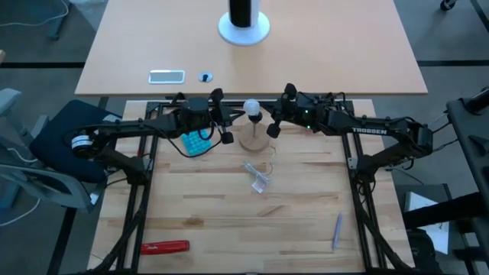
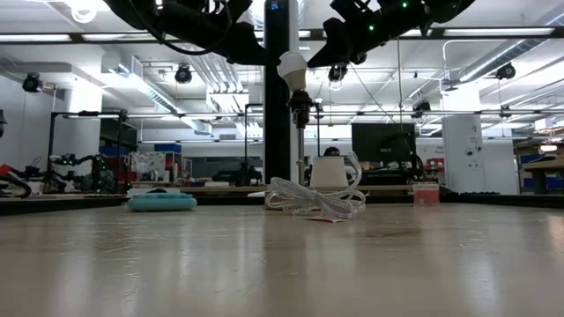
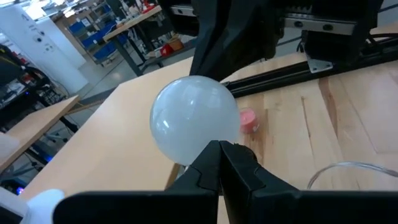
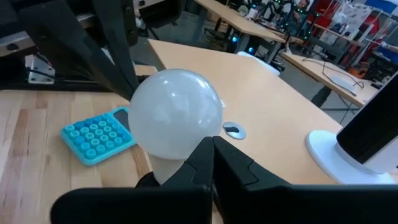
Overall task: Screw lightbulb
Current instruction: Insert the light bulb into the desk lamp
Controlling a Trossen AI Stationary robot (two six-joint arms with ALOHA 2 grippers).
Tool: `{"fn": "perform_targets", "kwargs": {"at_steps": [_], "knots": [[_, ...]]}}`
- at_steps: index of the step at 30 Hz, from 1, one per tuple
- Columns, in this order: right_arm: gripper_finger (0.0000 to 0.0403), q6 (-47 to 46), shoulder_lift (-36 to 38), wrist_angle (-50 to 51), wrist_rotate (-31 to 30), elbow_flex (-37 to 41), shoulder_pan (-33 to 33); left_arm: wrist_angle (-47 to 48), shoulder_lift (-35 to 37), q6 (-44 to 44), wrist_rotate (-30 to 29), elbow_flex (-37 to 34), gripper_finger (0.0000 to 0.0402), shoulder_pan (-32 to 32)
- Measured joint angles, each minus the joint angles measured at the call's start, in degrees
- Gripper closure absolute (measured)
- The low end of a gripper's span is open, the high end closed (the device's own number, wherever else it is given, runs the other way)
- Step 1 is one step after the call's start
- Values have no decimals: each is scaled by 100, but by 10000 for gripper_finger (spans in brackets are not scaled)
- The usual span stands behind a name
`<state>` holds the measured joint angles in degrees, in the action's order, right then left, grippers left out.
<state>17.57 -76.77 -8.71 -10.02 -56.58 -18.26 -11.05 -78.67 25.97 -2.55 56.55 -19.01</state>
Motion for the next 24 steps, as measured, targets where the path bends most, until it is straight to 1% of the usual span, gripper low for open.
{"fn": "perform_targets", "kwargs": {"at_steps": [5,12,19,24], "knots": [[403,1,0,19,0,0,0,-220,0,126,4,-2,401,1],[403,-7,0,40,0,0,0,-235,-1,163,7,-2,402,-1],[403,36,0,55,-87,0,-7,-645,-308,117,37,-2,401,3],[403,90,0,79,-82,0,-7,-690,-337,68,12,-2,401,7]]}}
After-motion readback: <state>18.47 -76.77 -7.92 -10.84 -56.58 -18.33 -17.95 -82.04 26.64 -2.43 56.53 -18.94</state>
